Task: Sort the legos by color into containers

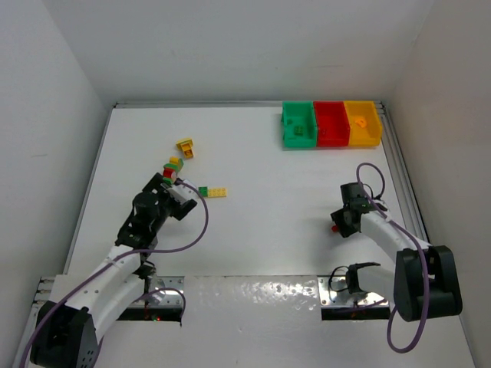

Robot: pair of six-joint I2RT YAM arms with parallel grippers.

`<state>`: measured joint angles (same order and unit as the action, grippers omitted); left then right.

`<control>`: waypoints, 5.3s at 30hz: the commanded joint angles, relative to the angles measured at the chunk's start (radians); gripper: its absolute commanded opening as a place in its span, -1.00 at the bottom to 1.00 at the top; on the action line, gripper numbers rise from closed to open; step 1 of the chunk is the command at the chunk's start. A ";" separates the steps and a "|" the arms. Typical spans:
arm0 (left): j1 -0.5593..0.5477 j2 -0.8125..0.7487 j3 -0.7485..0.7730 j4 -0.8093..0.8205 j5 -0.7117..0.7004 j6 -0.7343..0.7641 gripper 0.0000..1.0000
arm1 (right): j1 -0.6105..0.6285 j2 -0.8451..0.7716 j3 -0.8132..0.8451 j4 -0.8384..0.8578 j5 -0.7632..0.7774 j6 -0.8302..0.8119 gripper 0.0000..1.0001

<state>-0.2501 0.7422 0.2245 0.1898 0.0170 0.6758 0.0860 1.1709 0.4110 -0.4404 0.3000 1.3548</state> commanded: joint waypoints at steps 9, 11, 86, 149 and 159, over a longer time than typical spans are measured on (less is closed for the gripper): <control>-0.018 -0.007 0.032 0.025 -0.012 -0.002 1.00 | 0.004 -0.011 -0.009 0.008 -0.010 -0.045 -0.82; -0.018 -0.007 0.027 0.025 -0.012 -0.002 1.00 | 0.004 -0.008 0.005 -0.001 -0.004 -0.080 -1.00; -0.034 0.911 0.737 -0.646 0.515 0.541 0.21 | 0.023 0.319 0.649 0.471 -0.521 -1.237 0.27; -0.126 0.928 0.708 -0.374 -0.011 -0.393 0.04 | 0.034 0.240 0.515 0.410 -0.506 -1.165 0.18; -0.132 0.925 0.704 -0.374 -0.008 -0.392 -0.42 | 0.034 0.233 0.509 0.407 -0.490 -1.175 0.19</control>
<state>-0.3679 1.6691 0.9092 -0.2138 0.0135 0.2932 0.1139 1.4166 0.9108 -0.0551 -0.2005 0.1902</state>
